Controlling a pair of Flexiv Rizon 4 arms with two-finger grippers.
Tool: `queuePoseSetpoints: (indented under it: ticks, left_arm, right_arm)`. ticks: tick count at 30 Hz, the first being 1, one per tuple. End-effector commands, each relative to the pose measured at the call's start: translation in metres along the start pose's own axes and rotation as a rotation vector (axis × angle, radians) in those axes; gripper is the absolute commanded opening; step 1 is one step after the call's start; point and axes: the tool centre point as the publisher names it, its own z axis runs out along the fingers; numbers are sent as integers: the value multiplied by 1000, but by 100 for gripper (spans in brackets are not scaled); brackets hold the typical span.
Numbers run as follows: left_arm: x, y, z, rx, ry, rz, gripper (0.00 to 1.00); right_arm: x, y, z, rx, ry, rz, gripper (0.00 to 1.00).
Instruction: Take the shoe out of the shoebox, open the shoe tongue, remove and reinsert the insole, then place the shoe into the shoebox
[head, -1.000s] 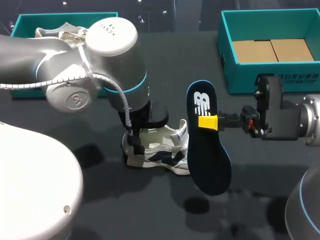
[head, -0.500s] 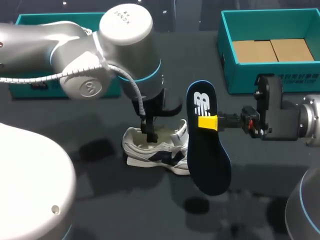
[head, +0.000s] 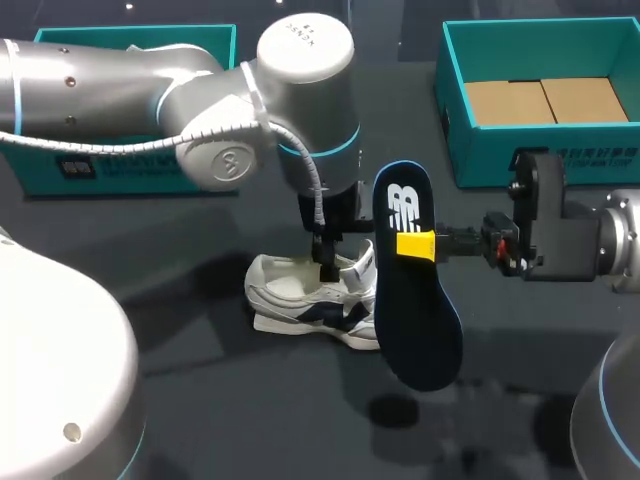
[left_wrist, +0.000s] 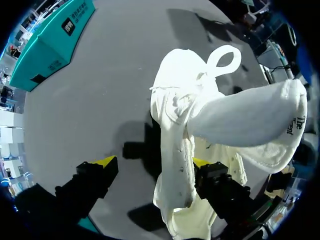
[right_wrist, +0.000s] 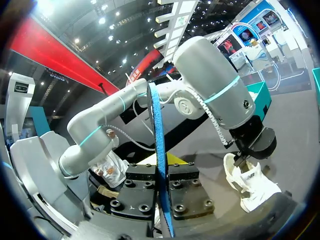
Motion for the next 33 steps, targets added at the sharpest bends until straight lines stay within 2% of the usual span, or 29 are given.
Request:
queuePoseSetpoints:
  ticks: [1, 6, 7, 8, 9, 14, 16, 17, 24, 27, 30, 33]
  left_arm:
    - [0, -4, 11, -11, 28, 6, 83]
    - [7, -1, 13, -18, 32, 13, 79]
    - [8, -1, 14, -22, 37, 11, 73]
    - [9, 0, 14, -24, 39, 9, 58]
    - [9, 0, 15, -25, 39, 8, 49]
    - [13, 6, 13, -25, 41, 2, 35]
    - [13, 7, 12, -23, 40, 2, 15]
    - [14, 7, 12, -22, 40, 2, 0]
    - [15, 6, 9, -6, 48, 26, 0]
    - [15, 3, 1, 14, 62, 66, 0]
    - [12, -1, -15, 65, 129, 134, 0]
    - [12, -1, -15, 65, 129, 134, 0]
  right_arm:
    - [0, -1, 1, 0, -2, 1, 0]
    - [0, -1, 1, 0, -2, 1, 0]
    - [0, -1, 1, 0, -2, 1, 0]
    - [0, -1, 1, 0, -2, 1, 0]
    - [0, -1, 1, 0, -2, 1, 0]
    - [0, -1, 1, 0, -2, 1, 0]
    - [0, -1, 1, 0, -2, 1, 0]
    - [0, -1, 1, 0, -2, 1, 0]
    - [0, -1, 1, 0, -2, 1, 0]
    - [0, -1, 1, 0, -2, 1, 0]
    - [0, -1, 1, 0, -2, 1, 0]
    - [0, -1, 1, 0, -2, 1, 0]
